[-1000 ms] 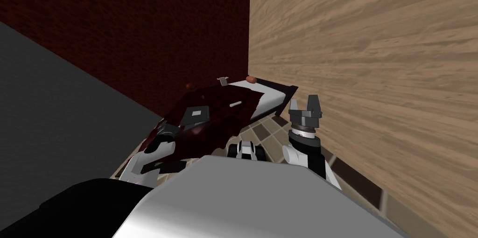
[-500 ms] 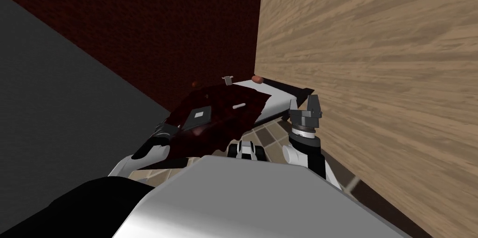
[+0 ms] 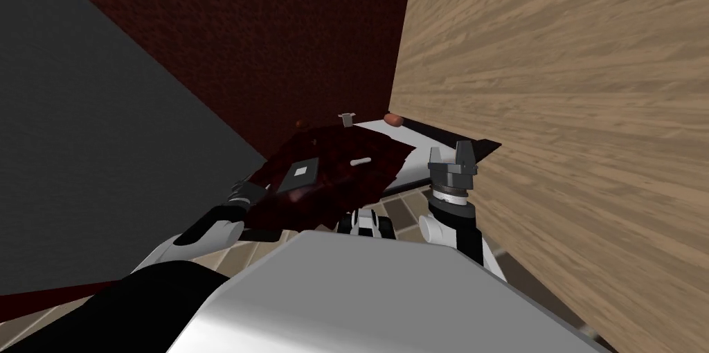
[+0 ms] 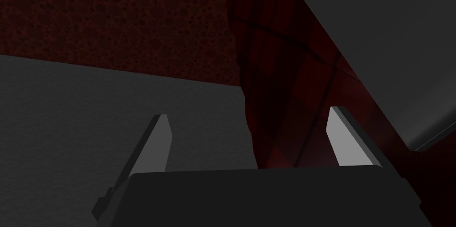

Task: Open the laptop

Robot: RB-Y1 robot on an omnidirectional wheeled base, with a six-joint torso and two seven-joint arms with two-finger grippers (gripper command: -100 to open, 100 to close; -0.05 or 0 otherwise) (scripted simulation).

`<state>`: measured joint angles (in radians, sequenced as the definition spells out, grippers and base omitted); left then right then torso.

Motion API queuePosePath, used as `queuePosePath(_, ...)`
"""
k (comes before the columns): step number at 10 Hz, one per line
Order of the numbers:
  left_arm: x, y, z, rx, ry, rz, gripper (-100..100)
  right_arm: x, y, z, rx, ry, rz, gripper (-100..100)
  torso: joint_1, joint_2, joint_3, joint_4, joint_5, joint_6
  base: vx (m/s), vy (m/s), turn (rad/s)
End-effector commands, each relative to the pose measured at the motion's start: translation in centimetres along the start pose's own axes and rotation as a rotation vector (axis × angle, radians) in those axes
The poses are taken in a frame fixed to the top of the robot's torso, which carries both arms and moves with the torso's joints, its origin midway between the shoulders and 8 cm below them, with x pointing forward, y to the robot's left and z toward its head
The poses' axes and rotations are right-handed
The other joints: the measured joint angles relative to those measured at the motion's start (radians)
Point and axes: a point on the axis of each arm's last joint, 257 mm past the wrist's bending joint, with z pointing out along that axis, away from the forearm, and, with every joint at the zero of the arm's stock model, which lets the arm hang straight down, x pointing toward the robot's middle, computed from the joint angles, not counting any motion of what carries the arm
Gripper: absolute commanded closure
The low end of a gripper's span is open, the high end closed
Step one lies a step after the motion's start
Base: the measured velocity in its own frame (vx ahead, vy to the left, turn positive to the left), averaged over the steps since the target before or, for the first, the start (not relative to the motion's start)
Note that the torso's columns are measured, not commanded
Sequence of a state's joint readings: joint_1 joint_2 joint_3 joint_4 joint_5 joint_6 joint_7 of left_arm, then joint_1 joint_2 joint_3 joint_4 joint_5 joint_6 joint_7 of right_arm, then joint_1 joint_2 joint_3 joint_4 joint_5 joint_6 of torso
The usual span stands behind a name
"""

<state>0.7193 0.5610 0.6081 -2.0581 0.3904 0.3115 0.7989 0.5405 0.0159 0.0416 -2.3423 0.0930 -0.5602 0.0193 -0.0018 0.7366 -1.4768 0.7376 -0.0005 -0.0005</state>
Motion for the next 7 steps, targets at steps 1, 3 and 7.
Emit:
queuePosePath(1,0.21,0.21,-0.27,-0.013,0.011,-0.002,-100,0.01,0.0,0.01,0.0,0.0,0.0,0,0.001,0.003,0.001,0.001,0.0,0.001,0.047,-0.021,0.009)
queuePosePath(3,0.24,0.21,-0.29,-0.014,0.013,-0.002,0,0.01,0.0,0.01,0.0,0.0,0.0,0,0.004,0.007,0.004,0.002,0.001,0.001,0.01,-0.004,-0.001)
queuePosePath(7,0.25,0.21,-0.29,-0.014,0.013,-0.002,0,0.01,0.0,0.01,0.0,0.0,0.0,0,0.002,0.001,0.0,0.0,0.0,0.001,0.0,0.0,0.0)
